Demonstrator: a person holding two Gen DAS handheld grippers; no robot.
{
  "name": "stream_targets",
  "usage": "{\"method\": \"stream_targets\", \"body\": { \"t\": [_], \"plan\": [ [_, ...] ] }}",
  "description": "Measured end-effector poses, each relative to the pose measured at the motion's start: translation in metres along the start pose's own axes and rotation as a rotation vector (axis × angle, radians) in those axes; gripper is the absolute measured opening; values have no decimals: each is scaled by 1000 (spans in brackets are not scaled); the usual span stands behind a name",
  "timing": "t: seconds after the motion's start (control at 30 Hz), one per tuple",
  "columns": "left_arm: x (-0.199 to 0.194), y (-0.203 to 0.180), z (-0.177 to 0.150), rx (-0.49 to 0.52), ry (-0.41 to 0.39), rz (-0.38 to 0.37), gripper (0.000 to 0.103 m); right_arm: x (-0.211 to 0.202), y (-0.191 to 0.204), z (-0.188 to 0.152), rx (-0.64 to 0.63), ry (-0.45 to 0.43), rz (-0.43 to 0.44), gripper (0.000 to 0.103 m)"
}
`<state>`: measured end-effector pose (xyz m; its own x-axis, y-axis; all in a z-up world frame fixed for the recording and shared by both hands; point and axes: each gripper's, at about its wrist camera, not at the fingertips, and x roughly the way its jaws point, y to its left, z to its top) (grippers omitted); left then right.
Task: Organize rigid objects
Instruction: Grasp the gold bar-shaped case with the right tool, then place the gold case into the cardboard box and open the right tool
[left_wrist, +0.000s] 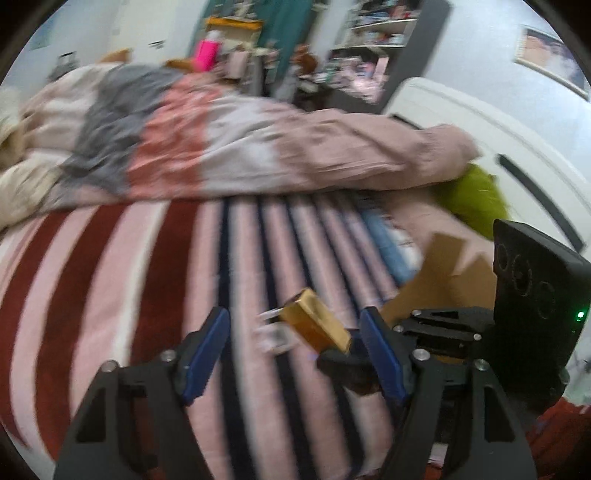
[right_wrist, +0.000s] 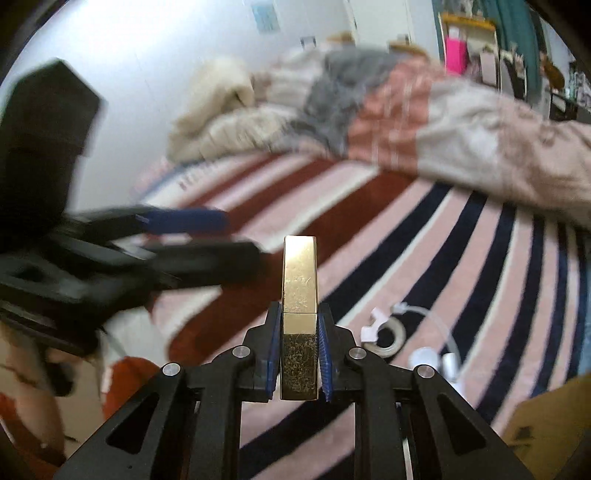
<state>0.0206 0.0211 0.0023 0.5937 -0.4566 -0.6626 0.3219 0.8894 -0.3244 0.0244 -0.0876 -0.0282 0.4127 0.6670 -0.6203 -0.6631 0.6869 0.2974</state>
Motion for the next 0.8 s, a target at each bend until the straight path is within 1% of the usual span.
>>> {"method": "stream_targets", "body": {
  "t": [0.07,0.1,0.13,0.17,0.2,0.3,0.33,0.47,0.53,0.6,0.7,0.73,0.8],
  "plan": [
    [3,-27,12,31,3,-54,53,-32,-5,-1,2,-57,8,13],
    [6,-40,16,48,3,-80,49,-52,-11,-3,3,-92,3,13],
    [9,-56,21,70,2,-110,40,-63,-13,-5,3,-114,-7,13],
    [14,-71,26,94,3,-135,34,-78,-19,-8,3,-138,-21,13],
    [19,-86,30,116,8,-155,33,-94,-28,-13,7,-163,-44,13],
    [43,-128,38,187,41,-184,32,-122,-53,-26,49,-187,-82,13],
    [55,-144,39,213,62,-190,32,-130,-63,-31,69,-187,-95,13],
    [93,-182,38,266,139,-211,32,-152,-101,-54,153,-156,-147,13],
    [109,-194,37,276,185,-225,32,-158,-118,-63,196,-138,-170,13],
    [123,-201,36,277,229,-235,32,-159,-126,-71,210,-112,-200,13],
    [136,-206,32,290,272,-227,32,-156,-134,-75,229,-57,-221,13],
    [137,-207,32,297,276,-209,33,-153,-137,-76,243,-41,-222,14],
    [137,-202,33,289,285,-192,44,-149,-143,-76,282,-29,-234,14]
  ]
}}
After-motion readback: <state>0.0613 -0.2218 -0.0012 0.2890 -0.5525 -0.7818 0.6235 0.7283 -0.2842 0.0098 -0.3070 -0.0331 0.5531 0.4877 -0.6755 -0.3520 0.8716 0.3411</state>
